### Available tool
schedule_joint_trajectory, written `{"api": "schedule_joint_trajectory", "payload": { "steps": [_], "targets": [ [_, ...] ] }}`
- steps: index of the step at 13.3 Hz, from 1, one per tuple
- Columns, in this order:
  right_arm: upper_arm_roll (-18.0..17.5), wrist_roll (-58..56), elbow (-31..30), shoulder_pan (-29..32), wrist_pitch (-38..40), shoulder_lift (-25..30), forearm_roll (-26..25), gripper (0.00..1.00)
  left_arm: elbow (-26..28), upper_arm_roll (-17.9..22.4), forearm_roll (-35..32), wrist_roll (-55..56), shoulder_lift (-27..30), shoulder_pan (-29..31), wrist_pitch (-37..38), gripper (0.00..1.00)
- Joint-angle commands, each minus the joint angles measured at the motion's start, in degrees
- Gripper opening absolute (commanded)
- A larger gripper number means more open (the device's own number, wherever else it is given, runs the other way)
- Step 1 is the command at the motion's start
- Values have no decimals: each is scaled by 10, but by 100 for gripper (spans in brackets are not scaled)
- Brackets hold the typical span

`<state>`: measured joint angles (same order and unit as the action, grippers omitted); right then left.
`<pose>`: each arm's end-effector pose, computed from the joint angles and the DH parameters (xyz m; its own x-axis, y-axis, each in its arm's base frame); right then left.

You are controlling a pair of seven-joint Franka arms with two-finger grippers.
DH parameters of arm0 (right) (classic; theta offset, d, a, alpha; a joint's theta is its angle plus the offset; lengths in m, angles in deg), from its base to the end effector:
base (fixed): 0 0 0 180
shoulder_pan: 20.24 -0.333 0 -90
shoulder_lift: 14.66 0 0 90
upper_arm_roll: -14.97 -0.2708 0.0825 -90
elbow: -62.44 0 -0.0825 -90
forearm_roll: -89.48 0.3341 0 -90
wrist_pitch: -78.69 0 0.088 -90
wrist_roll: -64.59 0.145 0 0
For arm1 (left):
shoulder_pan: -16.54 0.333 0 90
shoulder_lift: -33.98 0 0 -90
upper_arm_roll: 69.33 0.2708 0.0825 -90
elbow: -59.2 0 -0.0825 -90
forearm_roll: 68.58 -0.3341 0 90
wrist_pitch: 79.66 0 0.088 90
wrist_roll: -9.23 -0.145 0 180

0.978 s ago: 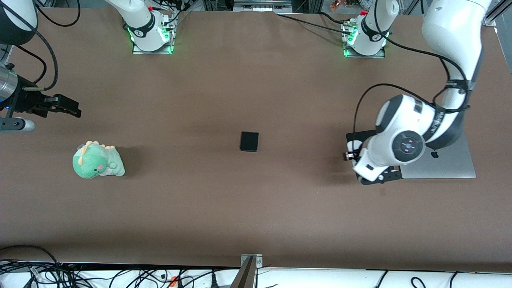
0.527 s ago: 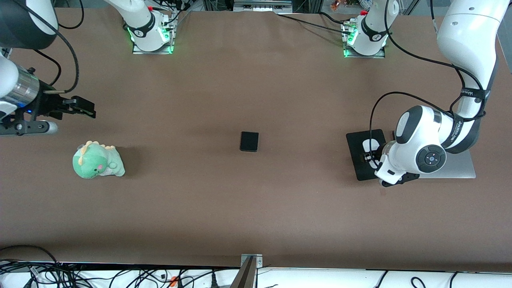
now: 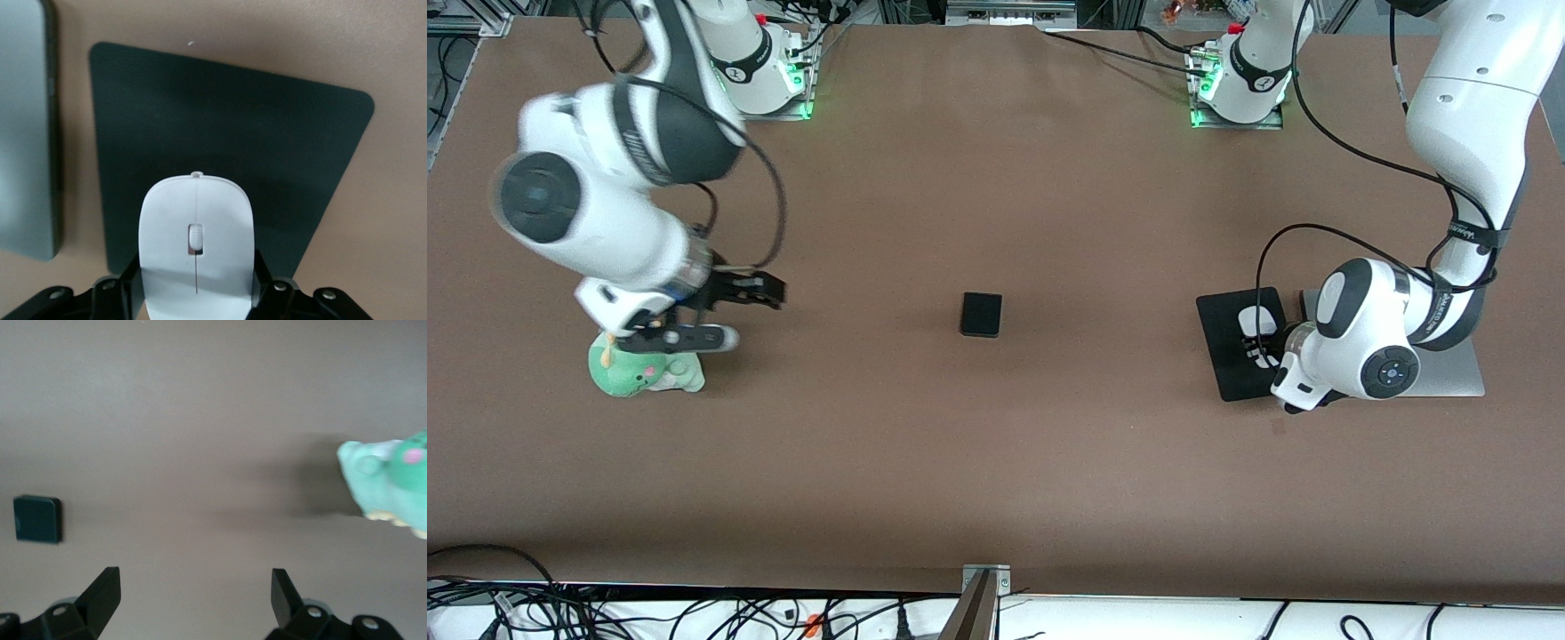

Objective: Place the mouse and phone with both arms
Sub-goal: 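Lower the mouse onto the pad while the right gripper reaches the phone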

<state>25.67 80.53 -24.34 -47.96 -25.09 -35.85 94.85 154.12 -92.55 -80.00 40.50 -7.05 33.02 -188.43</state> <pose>0.5624 0.1951 0.3832 0.9975 0.0037 -0.0701 0.0035 -1.0000 -0.0030 0.5522 -0.0391 0.1559 0.8520 0.3428 -0.3958 0.3286 -0.9385 -0.1057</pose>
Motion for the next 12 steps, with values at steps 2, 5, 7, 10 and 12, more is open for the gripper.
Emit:
{"api": "schedule_joint_trajectory", "payload": {
  "steps": [2, 5, 7, 10, 12],
  "targets": [
    [6, 119, 11, -84, -69, -63, 4, 100, 25, -2, -42, -5, -13, 9, -47, 0],
    [6, 176, 11, -133, -121, -99, -1, 100, 26, -2, -52, -9, -19, 8, -49, 0],
    [7, 217, 11, -166, -157, -122, -3, 100, 26, -2, -52, -36, -19, 9, -49, 0],
    [6, 241, 9, -196, -221, -158, -2, 100, 24, -2, -52, -51, -25, 9, -49, 1],
    [6, 271, 9, -212, -270, -187, -4, 100, 20, -2, -50, -43, -25, 8, -49, 99]
  ]
}}
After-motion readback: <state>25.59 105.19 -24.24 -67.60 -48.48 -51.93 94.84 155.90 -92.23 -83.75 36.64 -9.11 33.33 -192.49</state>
